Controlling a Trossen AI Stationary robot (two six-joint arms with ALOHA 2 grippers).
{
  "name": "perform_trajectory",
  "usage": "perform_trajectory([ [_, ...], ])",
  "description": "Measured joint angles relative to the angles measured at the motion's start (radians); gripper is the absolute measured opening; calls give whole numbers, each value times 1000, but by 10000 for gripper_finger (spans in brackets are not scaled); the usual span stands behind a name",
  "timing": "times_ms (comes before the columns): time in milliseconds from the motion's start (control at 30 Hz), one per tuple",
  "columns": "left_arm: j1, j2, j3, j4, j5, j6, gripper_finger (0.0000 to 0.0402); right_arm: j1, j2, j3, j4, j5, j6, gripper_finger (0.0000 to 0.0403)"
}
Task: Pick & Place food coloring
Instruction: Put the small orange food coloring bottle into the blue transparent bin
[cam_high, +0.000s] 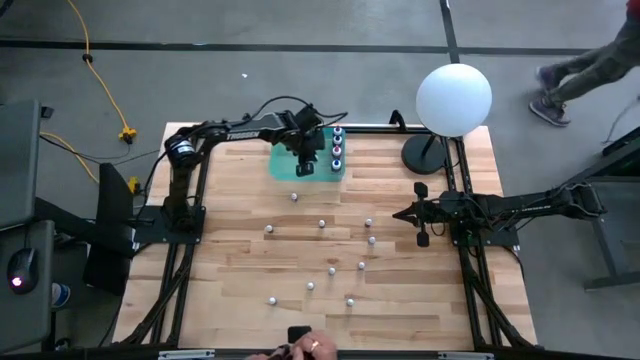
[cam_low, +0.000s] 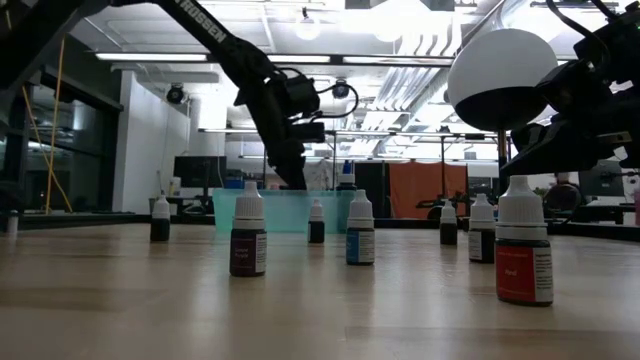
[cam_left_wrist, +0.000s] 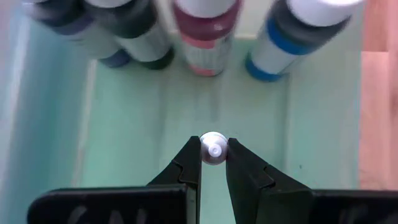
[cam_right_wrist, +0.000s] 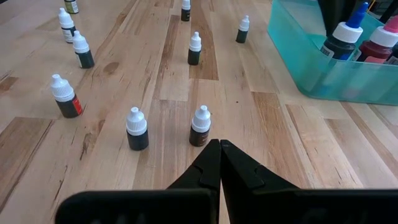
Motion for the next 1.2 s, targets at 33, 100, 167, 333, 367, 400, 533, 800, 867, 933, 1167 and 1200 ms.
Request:
perform_trajectory([
  [33,-1,4,0,1,13,0,39,0,0,0,0,0,0,0],
  [100,-11,15,0,26,34,-4,39,0,0,0,0,0,0,0],
  [167,-13,18,-1,28,48,-7,39,0,0,0,0,0,0,0],
  [333,-14,27,0,63,62,-10,39,0,0,0,0,0,0,0],
  [367,-13,28,-1,56,67,-11,39,0,0,0,0,0,0,0],
  [400,-13,28,-1,52,75,-12,39,0,0,0,0,0,0,0],
  [533,-26,37,0,55,88,-12,39,0,0,0,0,0,0,0],
  [800,-34,50,-1,62,105,-12,41,0,0,0,0,0,0,0],
  [867,-34,50,-1,61,104,-12,45,0,0,0,0,0,0,0],
  [933,-33,50,-1,60,104,-14,52,0,0,0,0,0,0,0],
  [1167,-33,50,-1,54,107,-34,81,0,0,0,0,0,0,0],
  [1200,-33,50,-1,54,109,-34,83,0,0,0,0,0,0,0],
])
